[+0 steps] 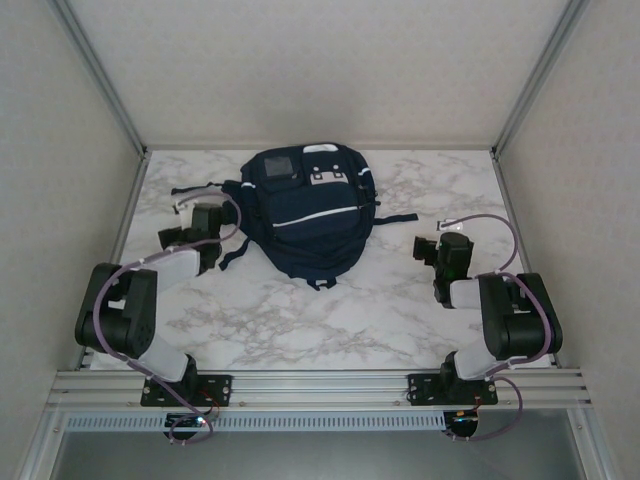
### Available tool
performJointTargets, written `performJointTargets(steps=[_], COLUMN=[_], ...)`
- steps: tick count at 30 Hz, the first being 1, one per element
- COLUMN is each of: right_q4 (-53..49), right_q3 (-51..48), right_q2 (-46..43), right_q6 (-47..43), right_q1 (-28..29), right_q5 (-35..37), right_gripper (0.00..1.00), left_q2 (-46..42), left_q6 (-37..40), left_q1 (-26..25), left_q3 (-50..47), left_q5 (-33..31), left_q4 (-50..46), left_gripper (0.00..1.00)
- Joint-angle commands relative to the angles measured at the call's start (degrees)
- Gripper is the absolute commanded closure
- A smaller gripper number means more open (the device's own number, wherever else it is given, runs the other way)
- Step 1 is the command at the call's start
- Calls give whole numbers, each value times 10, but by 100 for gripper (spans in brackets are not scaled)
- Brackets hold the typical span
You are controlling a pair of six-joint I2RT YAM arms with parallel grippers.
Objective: Pack books, pencil case, and school supplies into a backpack
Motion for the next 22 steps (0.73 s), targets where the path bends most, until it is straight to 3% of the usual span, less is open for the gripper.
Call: performJointTargets(steps=[1, 5, 7, 10, 11, 12, 22], right_q4=[65, 68, 67, 67, 67, 66, 64], right_q3=[-1, -2, -1, -1, 0, 0, 1], right_q2=[3, 4, 4, 4, 4, 4, 4], right_q6=[17, 16, 16, 14, 13, 14, 11], right_q1=[-1, 0, 0, 0, -1, 0, 1], right_q5=[-6, -5, -5, -8, -8, -9, -13], right_gripper=[1, 1, 1, 1, 1, 1, 1], left_q2=[-6, -38, -36, -8, -20, -7, -13], left_q6=[53, 28, 33, 36, 33, 41, 43], left_q1=[21, 75, 78, 74, 73, 69, 61], left_q3=[-46, -117, -144, -188, -174, -181, -174], left_q5=[76, 204, 224, 212, 210, 203, 192], left_q4=[176, 266, 316, 428, 369, 406, 384], left_gripper=[7, 8, 7, 0, 0, 0, 0])
